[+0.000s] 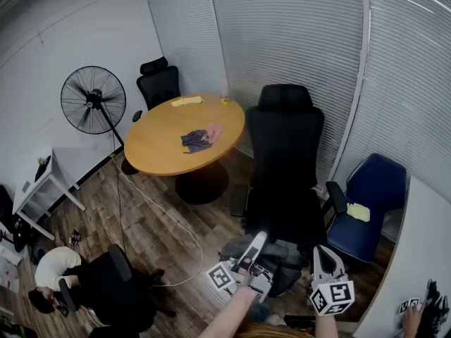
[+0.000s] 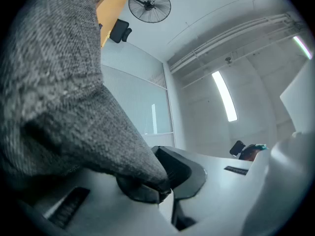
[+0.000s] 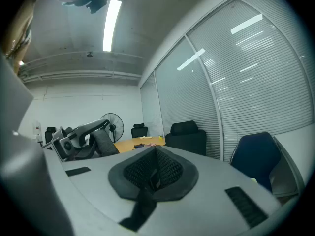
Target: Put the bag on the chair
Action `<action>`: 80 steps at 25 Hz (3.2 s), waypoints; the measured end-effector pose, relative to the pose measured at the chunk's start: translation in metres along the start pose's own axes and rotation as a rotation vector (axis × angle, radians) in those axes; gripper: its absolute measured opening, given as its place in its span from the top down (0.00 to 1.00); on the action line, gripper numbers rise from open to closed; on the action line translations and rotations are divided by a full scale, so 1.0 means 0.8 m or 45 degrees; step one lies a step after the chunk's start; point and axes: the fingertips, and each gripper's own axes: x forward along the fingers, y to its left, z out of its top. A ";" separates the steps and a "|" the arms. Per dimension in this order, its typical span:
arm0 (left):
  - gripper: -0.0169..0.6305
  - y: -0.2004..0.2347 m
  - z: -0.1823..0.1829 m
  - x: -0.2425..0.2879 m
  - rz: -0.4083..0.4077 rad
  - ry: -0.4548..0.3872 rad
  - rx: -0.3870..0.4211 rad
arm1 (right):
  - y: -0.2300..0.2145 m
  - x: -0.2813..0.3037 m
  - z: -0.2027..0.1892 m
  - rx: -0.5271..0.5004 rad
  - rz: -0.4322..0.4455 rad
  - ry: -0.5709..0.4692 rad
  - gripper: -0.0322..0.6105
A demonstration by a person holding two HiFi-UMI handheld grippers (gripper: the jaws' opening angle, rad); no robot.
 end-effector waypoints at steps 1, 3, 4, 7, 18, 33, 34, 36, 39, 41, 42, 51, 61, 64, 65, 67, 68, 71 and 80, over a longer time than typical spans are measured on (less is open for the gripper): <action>0.94 -0.004 -0.001 -0.001 -0.008 0.011 0.000 | 0.004 -0.003 0.000 -0.001 -0.008 0.002 0.93; 0.94 -0.013 -0.002 -0.003 -0.019 0.025 0.000 | 0.012 -0.007 0.002 -0.003 -0.021 0.004 0.93; 0.94 -0.019 -0.001 -0.005 -0.022 0.025 0.002 | 0.017 -0.009 0.003 -0.004 -0.023 0.003 0.93; 0.94 -0.032 0.010 -0.007 -0.026 0.002 0.023 | 0.025 -0.012 0.008 -0.001 -0.015 -0.011 0.93; 0.94 -0.032 0.025 -0.011 0.018 -0.069 0.066 | 0.017 -0.024 0.014 0.029 -0.002 -0.060 0.93; 0.94 0.032 0.013 0.040 0.004 -0.084 -0.011 | -0.060 0.002 0.006 0.058 -0.052 -0.027 0.93; 0.94 0.039 0.018 0.045 0.007 -0.089 -0.010 | -0.065 0.011 0.005 0.059 -0.049 -0.025 0.93; 0.94 0.059 0.029 0.059 0.011 -0.100 -0.010 | -0.077 0.034 0.005 0.058 -0.046 -0.018 0.93; 0.94 0.101 0.045 0.090 0.028 -0.105 -0.024 | -0.107 0.075 0.003 0.064 -0.053 -0.005 0.93; 0.94 0.136 0.060 0.116 0.046 -0.107 -0.037 | -0.133 0.110 0.002 0.072 -0.060 0.001 0.93; 0.94 0.153 0.069 0.129 0.055 -0.112 -0.047 | -0.145 0.129 0.004 0.073 -0.064 0.004 0.93; 0.94 0.288 0.139 0.244 0.121 -0.093 -0.121 | -0.245 0.273 0.012 0.118 -0.146 0.050 0.93; 0.94 0.398 0.200 0.315 0.162 -0.081 -0.181 | -0.316 0.378 0.002 0.128 -0.217 0.076 0.93; 0.94 0.418 0.206 0.332 0.198 -0.076 -0.185 | -0.326 0.392 0.013 0.127 -0.220 0.074 0.93; 0.94 0.425 0.206 0.337 0.208 -0.073 -0.185 | -0.331 0.396 0.016 0.126 -0.220 0.075 0.93; 0.94 0.439 0.206 0.345 0.222 -0.069 -0.190 | -0.343 0.403 0.017 0.129 -0.226 0.082 0.93; 0.94 0.446 0.206 0.347 0.227 -0.071 -0.192 | -0.349 0.406 0.015 0.133 -0.228 0.087 0.93; 0.94 0.460 0.212 0.348 0.237 -0.095 -0.199 | -0.358 0.423 0.003 0.144 -0.208 0.115 0.93; 0.94 0.496 0.215 0.337 0.312 -0.149 -0.219 | -0.370 0.468 -0.015 0.156 -0.128 0.193 0.93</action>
